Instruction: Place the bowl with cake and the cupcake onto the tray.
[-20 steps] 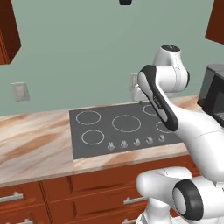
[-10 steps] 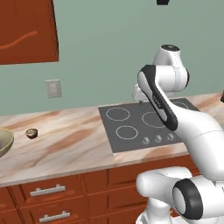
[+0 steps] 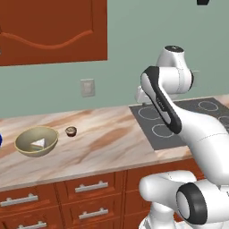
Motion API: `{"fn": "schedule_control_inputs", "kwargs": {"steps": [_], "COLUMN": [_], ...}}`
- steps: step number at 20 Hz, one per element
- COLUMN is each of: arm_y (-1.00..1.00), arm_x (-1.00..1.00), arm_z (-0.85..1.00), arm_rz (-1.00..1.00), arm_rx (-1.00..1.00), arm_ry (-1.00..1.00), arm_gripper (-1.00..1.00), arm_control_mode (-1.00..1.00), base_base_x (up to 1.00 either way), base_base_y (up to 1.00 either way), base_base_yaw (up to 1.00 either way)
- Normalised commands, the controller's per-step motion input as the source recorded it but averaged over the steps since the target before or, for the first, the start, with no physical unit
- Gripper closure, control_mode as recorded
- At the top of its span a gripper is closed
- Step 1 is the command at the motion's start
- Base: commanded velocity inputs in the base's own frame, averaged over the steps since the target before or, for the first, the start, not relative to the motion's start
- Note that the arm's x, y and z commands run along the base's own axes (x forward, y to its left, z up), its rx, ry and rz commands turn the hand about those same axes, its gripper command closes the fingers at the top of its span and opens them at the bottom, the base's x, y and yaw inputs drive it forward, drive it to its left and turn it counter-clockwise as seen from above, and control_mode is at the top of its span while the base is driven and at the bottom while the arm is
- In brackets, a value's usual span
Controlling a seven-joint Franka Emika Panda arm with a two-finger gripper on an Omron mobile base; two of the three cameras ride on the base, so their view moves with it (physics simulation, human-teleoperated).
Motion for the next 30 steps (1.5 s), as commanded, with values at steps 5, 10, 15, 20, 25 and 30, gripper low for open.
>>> {"fn": "schedule_control_inputs", "kwargs": {"steps": [5, 10, 15, 20, 25, 30], "arm_y": [0.0, 0.0, 0.0, 0.0, 0.0, 0.0], "arm_x": [0.0, 0.0, 0.0, 0.0, 0.0, 0.0], "arm_z": [0.0, 0.0, 0.0, 0.0, 0.0, 0.0], "arm_rz": [0.0, 0.0, 0.0, 0.0, 0.0, 0.0], "arm_rx": [0.0, 0.0, 0.0, 0.0, 0.0, 0.0], "arm_ry": [0.0, 0.0, 0.0, 0.0, 0.0, 0.0], "arm_gripper": [-1.0, -1.0, -1.0, -1.0, -1.0, -1.0], "arm_control_mode": [1.0, 1.0, 1.0, 1.0, 1.0, 1.0], "base_base_x": [0.0, 0.03, 0.09, 0.12, 0.25, 0.39], "base_base_y": [0.75, 0.75, 0.75, 0.75, 0.72, 0.65], "base_base_yaw": [0.0, 0.0, 0.0, 0.0, 0.0, 0.0]}}
